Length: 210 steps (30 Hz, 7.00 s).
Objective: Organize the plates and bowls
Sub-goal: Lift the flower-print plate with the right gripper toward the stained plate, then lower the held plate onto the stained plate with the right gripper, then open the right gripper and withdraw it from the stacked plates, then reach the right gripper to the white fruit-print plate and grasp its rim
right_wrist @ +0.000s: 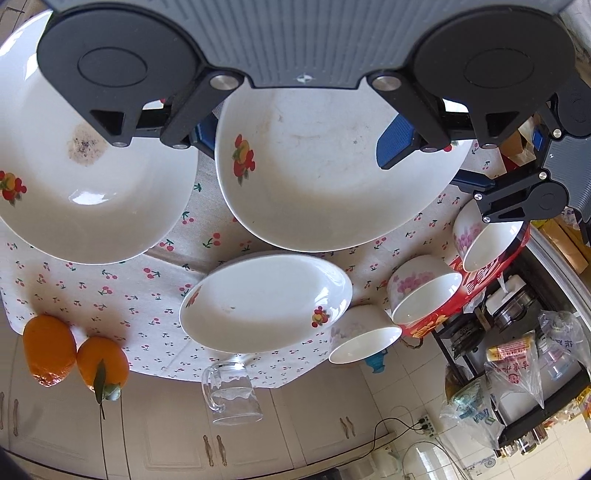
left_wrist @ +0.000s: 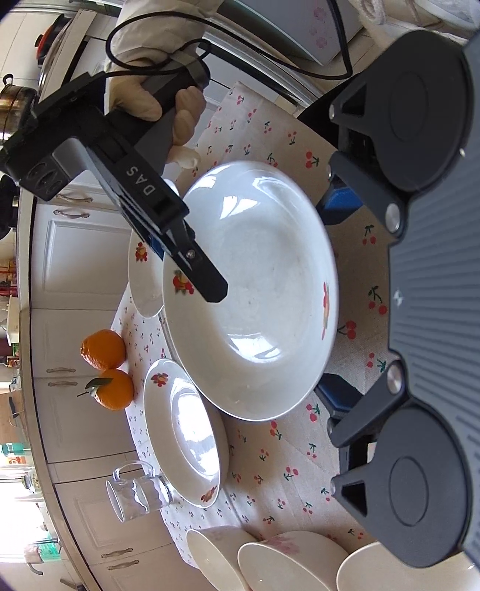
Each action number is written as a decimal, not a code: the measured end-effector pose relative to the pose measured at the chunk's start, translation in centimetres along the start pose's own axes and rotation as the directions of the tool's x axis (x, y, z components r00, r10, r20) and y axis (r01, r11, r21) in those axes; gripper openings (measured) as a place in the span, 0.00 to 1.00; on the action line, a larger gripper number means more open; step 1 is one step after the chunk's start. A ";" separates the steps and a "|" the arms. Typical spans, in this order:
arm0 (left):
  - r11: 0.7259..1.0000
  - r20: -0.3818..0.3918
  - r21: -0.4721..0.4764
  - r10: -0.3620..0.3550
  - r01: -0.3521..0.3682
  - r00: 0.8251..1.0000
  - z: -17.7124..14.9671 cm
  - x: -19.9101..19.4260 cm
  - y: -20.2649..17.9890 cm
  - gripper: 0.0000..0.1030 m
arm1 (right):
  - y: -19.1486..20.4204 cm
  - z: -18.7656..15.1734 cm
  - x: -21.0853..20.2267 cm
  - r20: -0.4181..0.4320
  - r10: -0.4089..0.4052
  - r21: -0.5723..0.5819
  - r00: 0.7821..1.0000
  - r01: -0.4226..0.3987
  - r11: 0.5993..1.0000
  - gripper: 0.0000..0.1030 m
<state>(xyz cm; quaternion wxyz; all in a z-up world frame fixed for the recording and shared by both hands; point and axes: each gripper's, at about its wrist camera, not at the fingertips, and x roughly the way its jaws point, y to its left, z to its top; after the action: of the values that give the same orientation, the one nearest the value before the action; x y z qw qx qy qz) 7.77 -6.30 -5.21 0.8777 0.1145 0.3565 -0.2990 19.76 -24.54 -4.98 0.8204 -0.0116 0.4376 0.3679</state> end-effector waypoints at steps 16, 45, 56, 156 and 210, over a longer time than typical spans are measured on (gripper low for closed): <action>0.999 0.012 -0.019 -0.026 0.026 1.000 -2.0 0.0 1.1 0.85 | 1.1 0.2 2.6 -0.071 -0.004 -0.051 0.998 0.000 0.999 0.87; 0.997 0.072 -0.028 -0.069 0.071 0.995 -2.7 0.2 2.1 0.85 | 1.2 3.5 5.1 -0.177 -0.047 -0.145 0.983 0.021 0.989 0.85; 0.997 0.056 -0.022 -0.078 0.079 0.995 -2.5 0.0 2.2 0.85 | 0.9 4.0 4.6 -0.222 0.008 -0.138 0.975 -0.040 0.990 0.83; 0.986 0.105 -0.127 0.125 -0.112 0.986 6.3 7.9 1.6 0.99 | -8.0 -0.7 -8.5 -0.045 -0.334 0.024 0.942 0.335 0.942 1.00; 0.880 0.014 -0.321 0.373 -0.350 0.928 5.6 10.7 8.4 0.88 | -6.3 19.0 14.0 -0.205 -0.068 -0.308 0.976 0.002 0.951 0.84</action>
<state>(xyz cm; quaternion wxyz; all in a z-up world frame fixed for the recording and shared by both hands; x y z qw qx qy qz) 22.07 -6.68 -8.72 0.9377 0.0272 0.3383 -0.0738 41.91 -14.38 -5.35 0.7635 -0.1856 0.4604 0.4132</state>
